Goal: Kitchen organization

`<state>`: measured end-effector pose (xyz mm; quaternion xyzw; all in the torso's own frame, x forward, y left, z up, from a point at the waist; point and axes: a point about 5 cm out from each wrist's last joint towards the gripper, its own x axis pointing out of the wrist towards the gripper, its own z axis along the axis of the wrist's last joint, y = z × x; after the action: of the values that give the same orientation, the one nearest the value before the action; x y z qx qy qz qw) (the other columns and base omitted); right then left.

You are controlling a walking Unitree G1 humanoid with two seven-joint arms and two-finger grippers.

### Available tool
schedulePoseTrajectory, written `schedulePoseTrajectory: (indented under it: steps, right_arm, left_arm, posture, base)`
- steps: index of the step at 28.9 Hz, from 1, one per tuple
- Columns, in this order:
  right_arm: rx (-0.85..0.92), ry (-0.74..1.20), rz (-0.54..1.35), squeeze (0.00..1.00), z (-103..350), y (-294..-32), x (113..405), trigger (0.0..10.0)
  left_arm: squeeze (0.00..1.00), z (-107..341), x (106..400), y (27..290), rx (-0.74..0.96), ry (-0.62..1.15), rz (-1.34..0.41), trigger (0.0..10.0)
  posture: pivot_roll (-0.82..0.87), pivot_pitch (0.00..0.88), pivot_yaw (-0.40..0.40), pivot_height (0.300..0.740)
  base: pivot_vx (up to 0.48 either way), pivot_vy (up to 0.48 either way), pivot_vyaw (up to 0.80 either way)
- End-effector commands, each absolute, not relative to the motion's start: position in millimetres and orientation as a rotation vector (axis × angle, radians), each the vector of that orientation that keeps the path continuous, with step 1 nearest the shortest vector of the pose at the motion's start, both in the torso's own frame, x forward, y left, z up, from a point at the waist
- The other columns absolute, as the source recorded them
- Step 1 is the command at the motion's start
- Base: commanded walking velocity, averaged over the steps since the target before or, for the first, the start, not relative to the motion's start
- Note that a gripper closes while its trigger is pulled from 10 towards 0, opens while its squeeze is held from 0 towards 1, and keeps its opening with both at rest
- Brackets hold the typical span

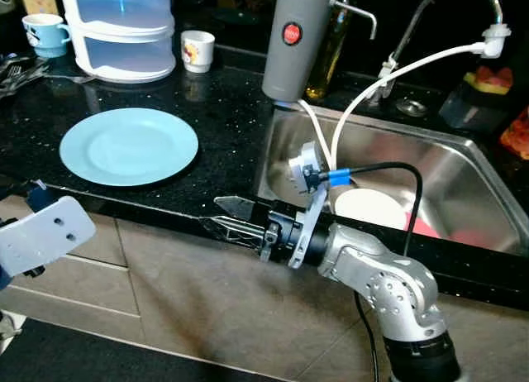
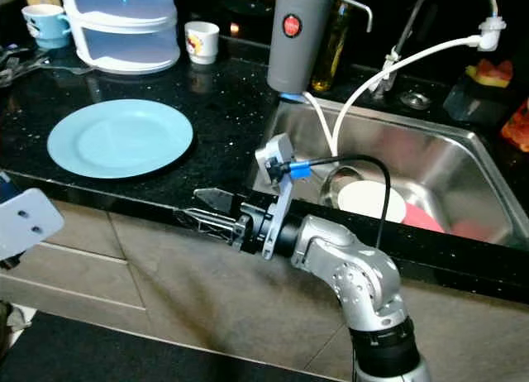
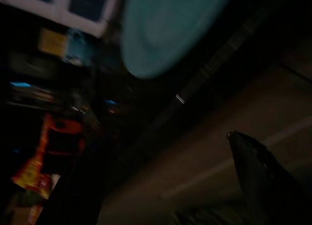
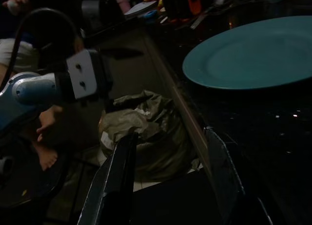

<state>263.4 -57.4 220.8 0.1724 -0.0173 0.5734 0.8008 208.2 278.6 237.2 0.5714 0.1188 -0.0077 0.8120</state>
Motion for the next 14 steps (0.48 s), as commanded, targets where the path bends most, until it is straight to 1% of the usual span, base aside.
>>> schedulePoseTrajectory:
  steps: [1,6,7,12,14]
  right_arm:
    - [0.375,-0.033,1.198,0.0,218,-63,266,10.0]
    - [0.382,-0.024,1.191,0.0,218,-62,267,10.0]
    - [0.381,-0.021,1.191,0.0,218,-62,267,10.0]
    - [0.372,-0.016,1.188,0.0,220,-61,268,10.0]
    - [0.362,-0.014,1.18,0.0,219,-61,268,10.0]
  left_arm:
    - [0.0,237,211,277,1.224,0.228,-0.016,10.0]
    - [0.0,251,220,278,1.294,0.147,0.009,10.0]
    - [0.0,253,222,277,1.288,0.135,0.009,10.0]
    - [0.0,253,227,275,1.269,0.118,-0.004,10.0]
    - [0.0,246,228,274,1.252,0.13,-0.017,10.0]
  posture:
    - [0.21,0.0,-0.143,0.74]
    - [0.2,0.0,-0.144,0.74]
    - [0.19,0.011,-0.141,0.74]
    - [0.17,0.01,-0.144,0.74]
    - [0.16,0.014,-0.141,0.74]
  base:
    - [0.0,0.0,0.0]
    - [0.0,0.0,0.0]
    - [0.0,0.0,0.0]
    - [0.0,0.0,0.0]
    - [0.0,0.0,0.0]
